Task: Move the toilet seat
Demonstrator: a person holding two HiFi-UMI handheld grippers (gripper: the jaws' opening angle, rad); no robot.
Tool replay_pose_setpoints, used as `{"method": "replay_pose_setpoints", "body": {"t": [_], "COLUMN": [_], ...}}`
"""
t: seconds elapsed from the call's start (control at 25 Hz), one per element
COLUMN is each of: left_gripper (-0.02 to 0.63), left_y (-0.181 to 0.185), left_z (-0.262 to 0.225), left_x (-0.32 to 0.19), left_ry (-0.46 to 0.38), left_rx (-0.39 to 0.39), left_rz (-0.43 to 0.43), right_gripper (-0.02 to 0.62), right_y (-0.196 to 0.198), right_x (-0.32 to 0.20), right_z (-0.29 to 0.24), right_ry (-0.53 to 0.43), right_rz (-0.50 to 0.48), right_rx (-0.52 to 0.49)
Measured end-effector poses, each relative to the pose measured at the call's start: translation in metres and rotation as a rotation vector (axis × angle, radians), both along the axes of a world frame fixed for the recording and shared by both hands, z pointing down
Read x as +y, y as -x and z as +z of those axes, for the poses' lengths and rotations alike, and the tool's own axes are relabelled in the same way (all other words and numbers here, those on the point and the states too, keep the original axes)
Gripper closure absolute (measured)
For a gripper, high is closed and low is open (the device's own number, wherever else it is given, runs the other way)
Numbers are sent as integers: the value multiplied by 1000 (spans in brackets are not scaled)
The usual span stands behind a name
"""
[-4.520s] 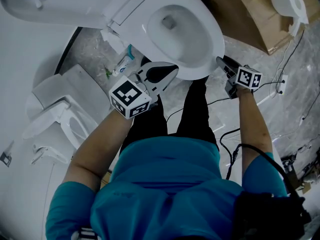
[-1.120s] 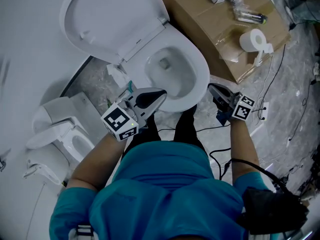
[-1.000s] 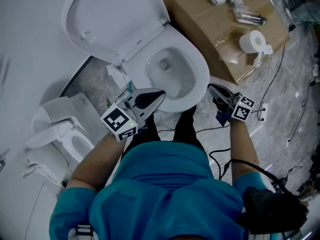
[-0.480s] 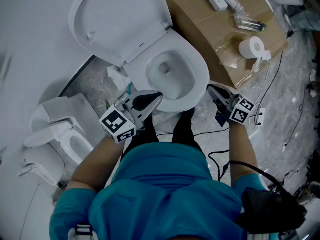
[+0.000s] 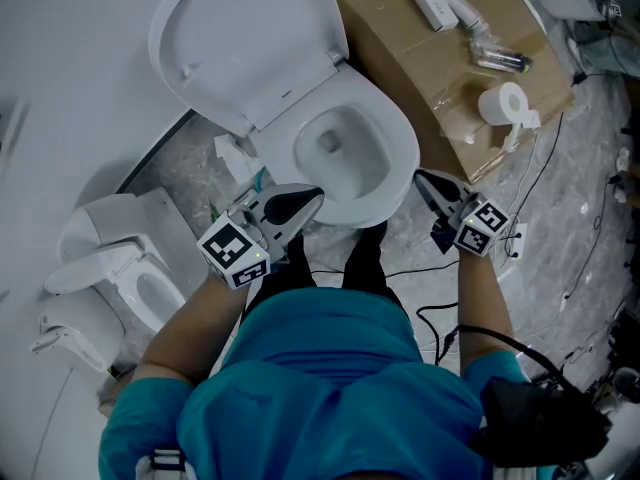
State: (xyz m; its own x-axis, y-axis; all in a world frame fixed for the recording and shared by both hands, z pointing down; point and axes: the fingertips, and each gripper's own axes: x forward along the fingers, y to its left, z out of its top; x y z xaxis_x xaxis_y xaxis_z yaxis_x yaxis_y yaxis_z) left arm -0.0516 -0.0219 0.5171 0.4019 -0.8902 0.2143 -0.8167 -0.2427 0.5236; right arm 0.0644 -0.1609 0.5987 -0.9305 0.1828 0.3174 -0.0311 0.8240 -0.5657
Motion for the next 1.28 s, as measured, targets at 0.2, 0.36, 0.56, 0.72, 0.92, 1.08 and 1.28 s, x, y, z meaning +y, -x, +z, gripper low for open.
{"method": "replay_pose_setpoints", "body": {"t": [0.2,0.36,0.56,0.72,0.92,1.08,1.28], "left_gripper": [603,603,603,603,603,603,603], "left_y": [2,4,9,13,17,21,26], "left_z": [-2,-3,-5,-9,-11,-13,-17], "left_x": [2,3,5,7,9,12,15], "left_ry": [-4,-6,-12,-18,-22,-22,-31], "left_rx": [0,0,-12,-8,-17,-16,-19], "left_rz": [-10,-21,-24,-37,-41,-49,-62], "right_gripper": [597,597,597,597,597,597,597], "right_y": [5,8,14,17,23,25,33], "right_x": [-1,-1,0,-1,-1,-1,-2], "right_z": [-5,-8,-13,-16,-22,-24,-30], "right_ry": [-62,-91,-128,-154,-170,-180,-189], "right_rz": [-14,-19,-32,-44,-51,-46,-57], "right_rx": [10,17,23,33,31,36,37]}}
